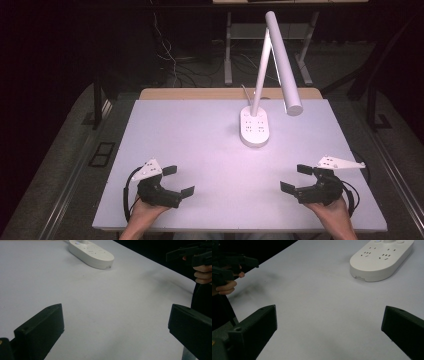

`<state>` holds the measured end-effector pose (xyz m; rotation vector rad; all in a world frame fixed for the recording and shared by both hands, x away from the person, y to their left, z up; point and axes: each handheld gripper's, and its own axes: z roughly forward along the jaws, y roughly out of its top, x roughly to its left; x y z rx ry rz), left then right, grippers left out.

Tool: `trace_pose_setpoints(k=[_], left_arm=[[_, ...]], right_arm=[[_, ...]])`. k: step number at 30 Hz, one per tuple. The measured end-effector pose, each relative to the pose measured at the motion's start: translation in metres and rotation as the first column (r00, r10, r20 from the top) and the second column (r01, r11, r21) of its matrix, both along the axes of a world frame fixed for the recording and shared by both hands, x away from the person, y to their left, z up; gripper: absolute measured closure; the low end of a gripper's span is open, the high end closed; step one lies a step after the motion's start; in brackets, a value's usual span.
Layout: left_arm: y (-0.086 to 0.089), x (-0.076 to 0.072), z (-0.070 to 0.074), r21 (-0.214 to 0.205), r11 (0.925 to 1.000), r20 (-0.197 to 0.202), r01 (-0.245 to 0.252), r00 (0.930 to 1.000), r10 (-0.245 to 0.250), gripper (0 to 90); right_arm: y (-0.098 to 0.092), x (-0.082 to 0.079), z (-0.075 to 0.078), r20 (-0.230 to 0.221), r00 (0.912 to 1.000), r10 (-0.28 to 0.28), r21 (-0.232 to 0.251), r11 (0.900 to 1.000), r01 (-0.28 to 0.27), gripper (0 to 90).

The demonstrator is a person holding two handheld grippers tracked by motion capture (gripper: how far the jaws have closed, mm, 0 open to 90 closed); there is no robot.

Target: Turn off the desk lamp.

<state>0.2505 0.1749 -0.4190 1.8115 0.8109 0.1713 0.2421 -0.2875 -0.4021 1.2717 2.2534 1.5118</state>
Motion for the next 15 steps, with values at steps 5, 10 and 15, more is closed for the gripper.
trace_pose_setpoints(k=[5,10,15], left_arm=[[0.0013,0.0001,-0.0002,0.004,1.0,0.003,-0.004,1.0,0.004,0.0],[0.0001,0.0,-0.0006,0.013,0.9999,0.002,0.004,1.0,-0.005,0.0],[-0.0009,0.0005,-0.0015,0.016,0.9998,-0.002,0.014,0.9999,-0.014,0.0]], right_arm=[[-0.0002,-0.0002,0.0,0.0,1.0,0.003,0.0,1.0,-0.003,0.1],[0.0001,-0.0008,0.0009,0.004,1.0,0.005,-0.001,1.0,-0.005,0.1],[0.0038,-0.0022,0.001,-0.004,0.9997,0.023,-0.028,0.9994,-0.023,0.2]])
